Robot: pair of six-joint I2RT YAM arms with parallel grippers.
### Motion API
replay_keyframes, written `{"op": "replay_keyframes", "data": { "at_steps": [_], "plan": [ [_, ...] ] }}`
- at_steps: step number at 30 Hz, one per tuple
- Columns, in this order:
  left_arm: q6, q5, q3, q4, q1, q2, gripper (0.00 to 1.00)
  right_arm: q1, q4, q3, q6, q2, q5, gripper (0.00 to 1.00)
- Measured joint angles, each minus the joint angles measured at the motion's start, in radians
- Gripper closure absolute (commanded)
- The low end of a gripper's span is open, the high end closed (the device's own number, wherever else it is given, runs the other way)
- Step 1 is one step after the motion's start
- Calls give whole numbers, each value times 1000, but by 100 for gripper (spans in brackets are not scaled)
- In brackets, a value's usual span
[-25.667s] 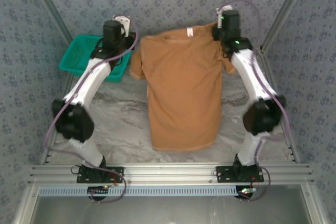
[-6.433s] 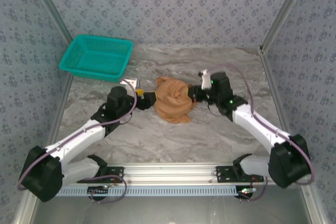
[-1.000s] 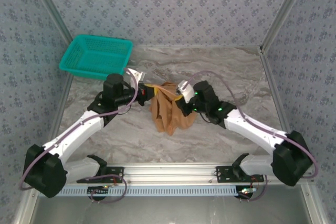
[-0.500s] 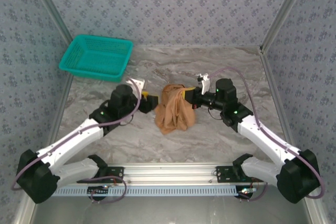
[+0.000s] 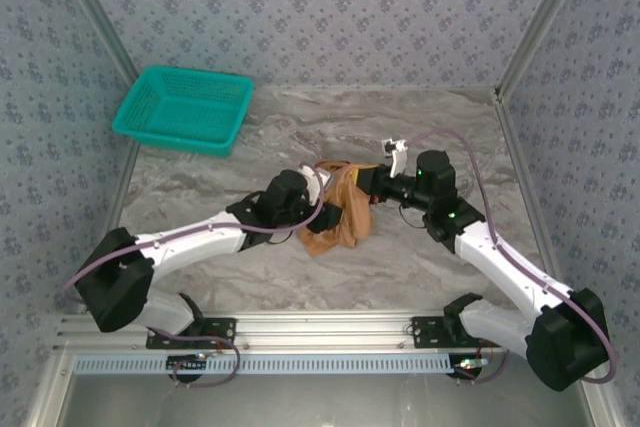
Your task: Fold the inside-out t-shirt
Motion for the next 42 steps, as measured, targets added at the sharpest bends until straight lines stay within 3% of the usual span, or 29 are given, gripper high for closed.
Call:
{"op": "replay_keyframes", "data": {
  "at_steps": [3,5,8,10,16,20,24,27,34,37,42],
  "plan": [
    [0,10,22,22,0,21,52,-3,0,-5,0,-5,0,100],
    [2,9,42,27,0,41,64,-4,-1,-5,0,-5,0,100],
    [16,9,77,26,5,76,93,-16,-23,-4,-6,-12,1,100],
    [29,26,89,14,19,75,100,-32,-100,12,-40,-29,19,100],
    [21,219,88,-3,122,-87,100,-35,-373,179,-208,-86,257,100],
    [14,376,92,31,148,-248,100,-19,-436,256,-277,-94,361,100],
    [6,492,97,48,184,-300,100,20,-483,327,-328,-63,464,100],
    [-8,539,97,43,212,-291,100,44,-521,380,-353,-12,526,90],
    [-87,525,147,7,226,-275,100,42,-684,449,-385,104,738,63],
    [-121,472,173,-17,229,-275,100,40,-703,410,-386,55,711,56],
    [-148,407,193,-50,237,-265,100,40,-670,217,-352,-113,504,45]
  ]
}}
